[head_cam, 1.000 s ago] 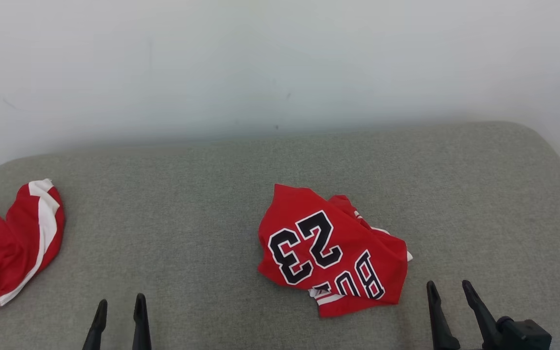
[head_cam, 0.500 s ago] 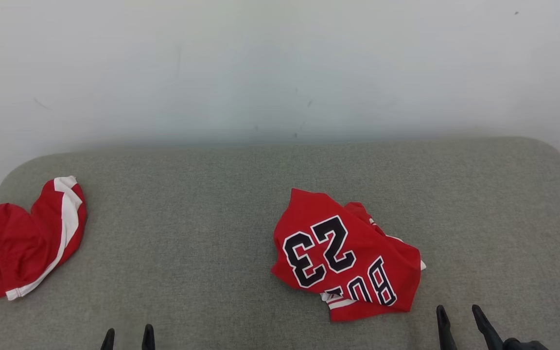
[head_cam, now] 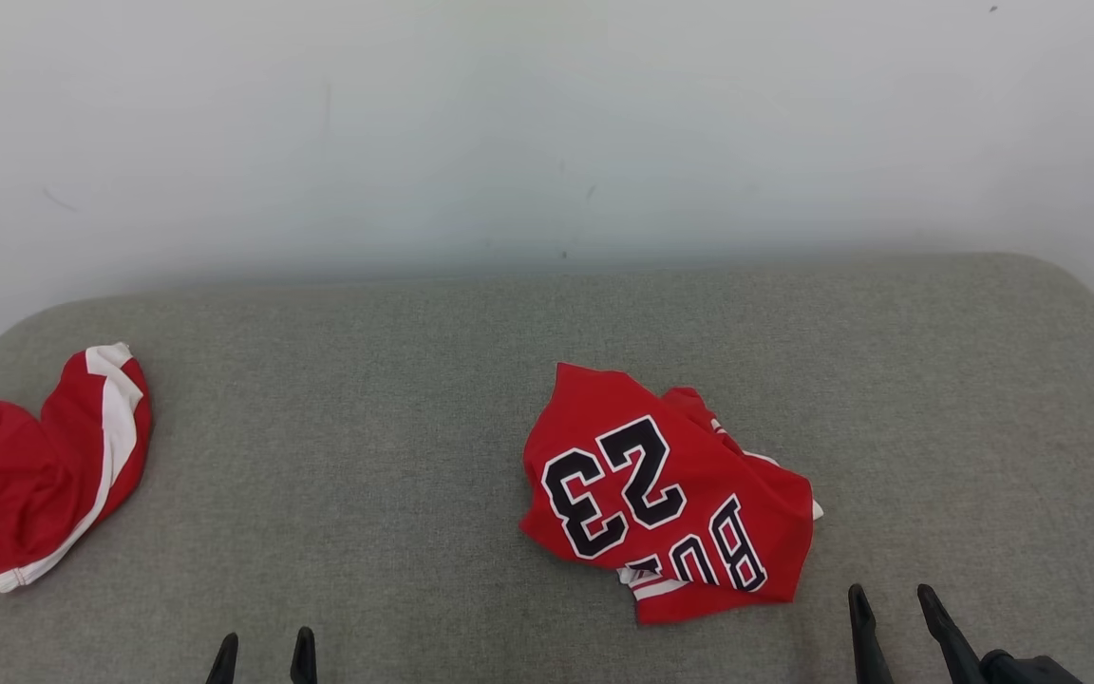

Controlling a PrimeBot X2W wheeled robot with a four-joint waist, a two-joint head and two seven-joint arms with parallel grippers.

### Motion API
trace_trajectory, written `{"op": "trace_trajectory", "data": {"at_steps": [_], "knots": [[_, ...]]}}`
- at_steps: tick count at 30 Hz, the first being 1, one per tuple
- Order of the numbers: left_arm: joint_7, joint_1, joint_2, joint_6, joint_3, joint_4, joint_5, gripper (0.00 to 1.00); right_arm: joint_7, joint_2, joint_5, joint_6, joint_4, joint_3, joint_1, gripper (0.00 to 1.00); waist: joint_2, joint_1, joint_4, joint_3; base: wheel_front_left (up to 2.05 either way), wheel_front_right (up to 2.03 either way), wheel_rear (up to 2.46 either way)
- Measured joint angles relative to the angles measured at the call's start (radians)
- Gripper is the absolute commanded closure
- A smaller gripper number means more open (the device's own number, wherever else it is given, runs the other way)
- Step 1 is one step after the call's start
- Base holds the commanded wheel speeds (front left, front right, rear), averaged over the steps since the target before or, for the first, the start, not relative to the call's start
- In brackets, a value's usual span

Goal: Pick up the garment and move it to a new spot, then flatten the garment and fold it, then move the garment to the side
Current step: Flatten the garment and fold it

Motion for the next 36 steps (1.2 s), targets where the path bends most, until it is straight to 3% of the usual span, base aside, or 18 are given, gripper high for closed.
{"op": "trace_trajectory", "data": {"at_steps": [7, 10, 13, 15, 19, 24, 30, 36], "knots": [[0.000, 0.000, 0.000, 0.000, -0.002, 0.004, -0.002, 0.00, 0.000, 0.000, 0.003, 0.000, 0.005, -0.002, -0.003, 0.00, 0.0000, 0.0000, 0.006, 0.006, 0.00, 0.00, 0.00], [0.000, -0.001, 0.000, 0.000, 0.002, 0.004, -0.007, 0.00, 0.022, 0.001, 0.091, 0.000, 0.003, -0.033, -0.029, 0.00, 0.0000, 0.0000, 0.006, 0.011, 0.00, 0.00, 0.00], [0.000, -0.001, 0.000, 0.000, 0.004, 0.003, -0.007, 0.00, 0.113, 0.001, 0.083, 0.000, -0.009, -0.069, -0.099, 0.00, 0.0000, 0.0002, -0.002, 0.016, 0.00, 0.00, 0.00], [0.000, -0.004, 0.001, 0.000, 0.003, 0.004, -0.007, 0.00, 0.282, -0.002, 0.074, 0.000, -0.008, -0.104, -0.178, 0.00, 0.0000, 0.0002, -0.006, 0.021, 0.00, 0.00, 0.00], [0.000, -0.019, 0.002, 0.000, -0.004, 0.004, -0.007, 0.00, 0.522, -0.019, 0.079, 0.000, 0.025, -0.130, -0.291, 0.00, 0.0000, 0.0002, -0.003, 0.030, 0.00, 0.00, 0.00], [0.000, -0.028, 0.007, 0.000, -0.029, 0.010, -0.007, 0.00, 0.734, -0.022, 0.112, 0.000, 0.102, -0.142, -0.383, 0.00, 0.0000, 0.0002, 0.017, 0.039, 0.00, 0.00, 0.00], [0.000, -0.040, 0.012, 0.000, -0.043, 0.011, -0.008, 0.00, 0.833, -0.024, 0.112, 0.000, 0.197, -0.145, -0.445, 0.00, 0.0000, 0.0002, 0.052, 0.062, 0.00, 0.00, 0.00], [0.000, -0.058, 0.014, 0.000, -0.059, 0.008, -0.008, 0.00, 0.818, -0.021, 0.105, 0.000, 0.279, -0.176, -0.496, 0.00, 0.0000, 0.0002, 0.086, 0.097, 0.00, 0.00, 0.00]]}}
